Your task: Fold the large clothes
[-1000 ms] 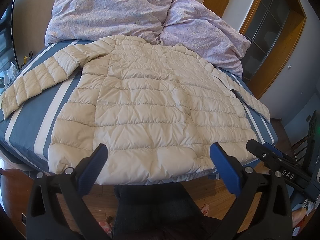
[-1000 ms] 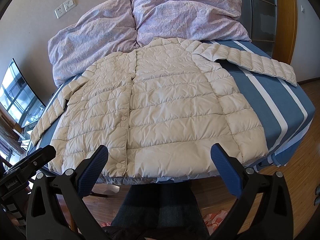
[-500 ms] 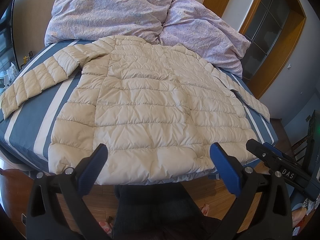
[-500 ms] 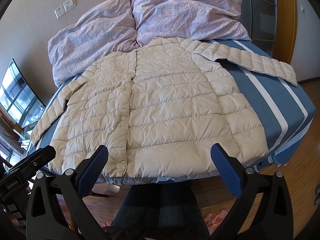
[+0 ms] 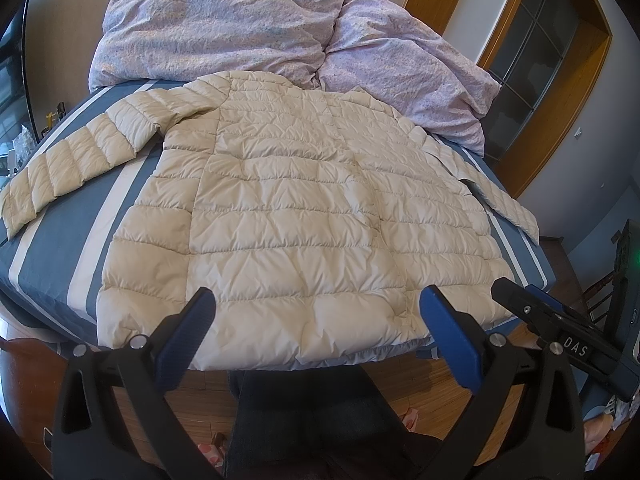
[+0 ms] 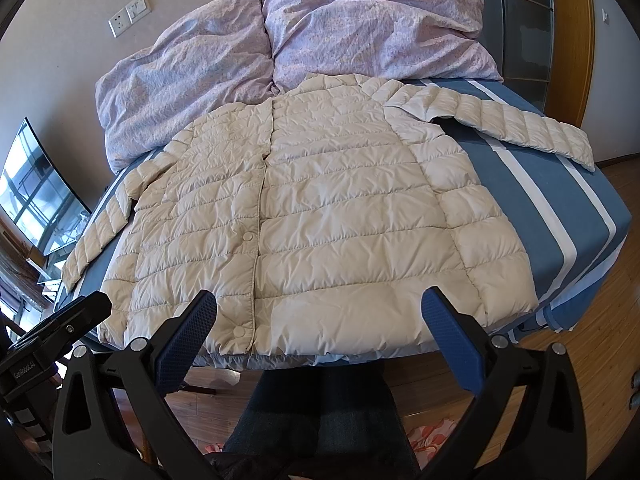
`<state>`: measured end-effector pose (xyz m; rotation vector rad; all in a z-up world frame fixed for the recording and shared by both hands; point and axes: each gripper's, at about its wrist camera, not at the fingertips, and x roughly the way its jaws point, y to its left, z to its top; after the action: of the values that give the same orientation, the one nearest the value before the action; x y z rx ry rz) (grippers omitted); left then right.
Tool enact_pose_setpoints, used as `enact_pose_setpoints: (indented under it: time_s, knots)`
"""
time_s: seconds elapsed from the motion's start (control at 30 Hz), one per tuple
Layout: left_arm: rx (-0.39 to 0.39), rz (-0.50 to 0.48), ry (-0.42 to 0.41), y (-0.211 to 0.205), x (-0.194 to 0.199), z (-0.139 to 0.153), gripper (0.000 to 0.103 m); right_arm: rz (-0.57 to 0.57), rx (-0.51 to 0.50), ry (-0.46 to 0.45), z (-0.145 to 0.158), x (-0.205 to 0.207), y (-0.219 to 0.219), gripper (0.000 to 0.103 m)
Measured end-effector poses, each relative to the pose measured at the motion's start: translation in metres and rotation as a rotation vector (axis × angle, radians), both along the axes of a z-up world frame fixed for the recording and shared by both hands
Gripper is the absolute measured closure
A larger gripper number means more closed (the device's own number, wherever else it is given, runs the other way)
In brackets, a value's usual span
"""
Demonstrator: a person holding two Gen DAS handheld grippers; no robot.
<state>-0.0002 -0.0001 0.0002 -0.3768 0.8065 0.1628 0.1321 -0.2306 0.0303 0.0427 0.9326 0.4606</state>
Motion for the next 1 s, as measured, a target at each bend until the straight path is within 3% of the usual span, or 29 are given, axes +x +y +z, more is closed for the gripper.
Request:
enact_pose_setpoints:
  time_s: [1.0]
  knots:
    - [0.001,0.000,0.005,-0.0003,0.0050,0.0014,0.002,-0.005,0.002,0.004,-0.0019,0.0070,-0.0021,0.001]
